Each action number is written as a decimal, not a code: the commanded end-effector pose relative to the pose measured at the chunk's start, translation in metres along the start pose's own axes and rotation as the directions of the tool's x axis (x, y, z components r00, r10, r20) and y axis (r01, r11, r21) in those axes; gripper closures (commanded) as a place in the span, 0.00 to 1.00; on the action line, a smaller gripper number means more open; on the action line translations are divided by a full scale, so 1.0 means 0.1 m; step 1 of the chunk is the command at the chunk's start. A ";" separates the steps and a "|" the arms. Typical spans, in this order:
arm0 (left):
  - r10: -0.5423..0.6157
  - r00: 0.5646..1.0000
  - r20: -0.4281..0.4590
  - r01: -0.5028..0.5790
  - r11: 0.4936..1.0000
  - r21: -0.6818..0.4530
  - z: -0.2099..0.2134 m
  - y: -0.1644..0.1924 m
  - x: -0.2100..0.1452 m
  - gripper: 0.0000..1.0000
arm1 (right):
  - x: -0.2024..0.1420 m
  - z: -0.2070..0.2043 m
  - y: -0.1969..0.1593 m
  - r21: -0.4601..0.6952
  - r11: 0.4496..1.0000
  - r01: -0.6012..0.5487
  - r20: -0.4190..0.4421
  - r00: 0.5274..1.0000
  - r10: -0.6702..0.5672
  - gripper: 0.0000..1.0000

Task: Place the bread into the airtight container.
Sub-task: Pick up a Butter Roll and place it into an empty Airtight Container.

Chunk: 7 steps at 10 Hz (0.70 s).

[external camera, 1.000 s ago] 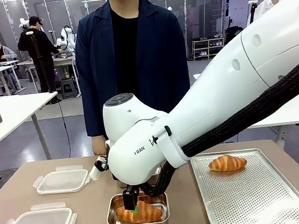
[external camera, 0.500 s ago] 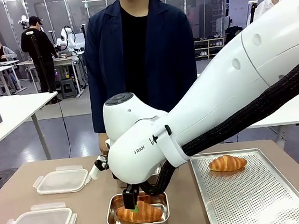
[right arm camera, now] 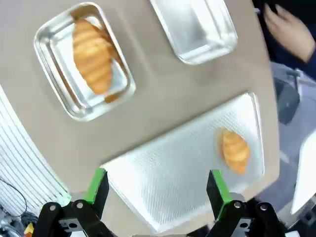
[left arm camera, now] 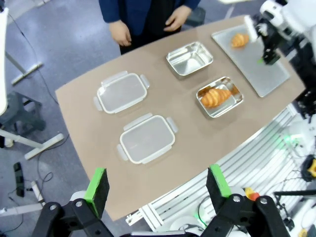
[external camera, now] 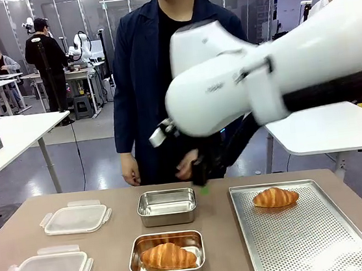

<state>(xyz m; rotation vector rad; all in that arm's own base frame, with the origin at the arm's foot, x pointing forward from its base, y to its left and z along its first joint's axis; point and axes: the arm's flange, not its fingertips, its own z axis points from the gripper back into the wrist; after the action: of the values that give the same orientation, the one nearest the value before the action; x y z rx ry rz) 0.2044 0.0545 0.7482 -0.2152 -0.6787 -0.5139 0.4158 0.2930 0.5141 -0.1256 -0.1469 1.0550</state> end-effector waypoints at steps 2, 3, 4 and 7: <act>-0.013 1.000 -0.004 0.013 1.000 -0.004 0.02 -0.01 0.01 0.00 | -0.72 -0.28 -0.56 -0.074 0.993 -0.094 0.019 0.995 0.096 0.00; -0.013 1.000 -0.004 0.013 1.000 -0.004 0.02 -0.01 0.01 0.00 | -0.95 -0.39 -0.82 -0.099 0.991 -0.090 0.064 0.993 0.096 0.00; -0.013 1.000 -0.004 0.013 1.000 -0.004 0.02 -0.01 0.01 0.00 | -1.15 -0.47 -1.00 -0.077 0.994 -0.081 0.090 0.992 0.088 0.00; -0.013 1.000 -0.004 0.013 1.000 -0.004 0.02 -0.01 0.01 0.00 | -1.21 -0.51 -1.07 -0.058 0.995 -0.075 0.046 0.996 0.078 0.00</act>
<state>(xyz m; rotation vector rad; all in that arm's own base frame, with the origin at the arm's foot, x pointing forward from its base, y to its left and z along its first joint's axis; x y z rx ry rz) 0.2044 0.0544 0.7483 -0.2149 -0.6787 -0.5137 0.4588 0.1180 0.4648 -0.1318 -0.2011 1.1552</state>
